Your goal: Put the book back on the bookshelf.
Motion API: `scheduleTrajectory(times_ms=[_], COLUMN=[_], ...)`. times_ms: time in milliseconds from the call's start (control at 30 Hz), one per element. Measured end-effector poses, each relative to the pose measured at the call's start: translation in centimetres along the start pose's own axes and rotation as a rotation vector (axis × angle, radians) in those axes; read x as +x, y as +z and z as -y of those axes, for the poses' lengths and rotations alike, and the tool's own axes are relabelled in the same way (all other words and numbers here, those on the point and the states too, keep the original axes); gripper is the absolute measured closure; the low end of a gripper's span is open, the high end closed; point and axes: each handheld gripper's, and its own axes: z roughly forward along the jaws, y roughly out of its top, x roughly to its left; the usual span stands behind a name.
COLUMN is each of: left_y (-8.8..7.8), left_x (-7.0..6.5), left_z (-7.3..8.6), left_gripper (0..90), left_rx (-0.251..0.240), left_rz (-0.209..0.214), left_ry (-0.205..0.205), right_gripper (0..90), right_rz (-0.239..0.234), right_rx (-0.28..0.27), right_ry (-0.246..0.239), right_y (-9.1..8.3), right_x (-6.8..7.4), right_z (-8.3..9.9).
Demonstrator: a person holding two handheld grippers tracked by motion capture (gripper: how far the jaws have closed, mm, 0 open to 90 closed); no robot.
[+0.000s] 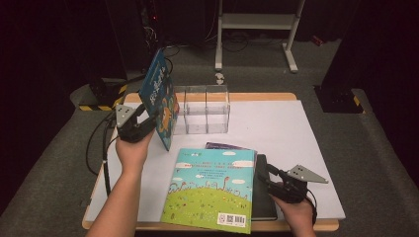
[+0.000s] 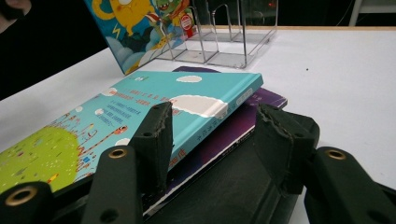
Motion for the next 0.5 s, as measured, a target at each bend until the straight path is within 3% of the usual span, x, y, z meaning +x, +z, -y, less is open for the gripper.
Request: scheduleTrajectory(times_ms=[233, 267, 300, 333, 433, 500], left_y=[-1.7, -2.1, -2.1, -2.4, -2.7, -2.9], left_x=[0.3, 0.5, 0.5, 0.6, 0.6, 0.4], left_z=[2.7, 3.9, 3.9, 5.3, 6.7, 8.7], left_gripper=[46.7, 47.1, 47.1, 46.9, 46.0, 44.2], left_rx=[0.077, 0.114, 0.114, 0.153, 0.187, 0.239], left_rz=[0.063, 0.091, 0.091, 0.118, 0.140, 0.165], left_ry=[-0.026, -0.037, -0.037, -0.022, -0.020, -0.030], right_gripper=[47.1, 47.1, 47.1, 46.9, 46.5, 46.2], right_rz=[-0.004, -0.003, -0.003, -0.007, -0.008, -0.006], right_rx=[0.003, 0.010, 0.010, 0.018, 0.027, 0.030], right_ry=[-0.020, -0.030, -0.030, -0.036, -0.045, -0.046], right_y=[0.0, 0.1, 0.1, 0.2, 0.4, 0.5], right_x=[0.4, 0.5, 0.5, 0.7, 0.9, 1.0], right_z=[-0.2, -0.2, -0.2, -0.1, -0.1, -0.1])
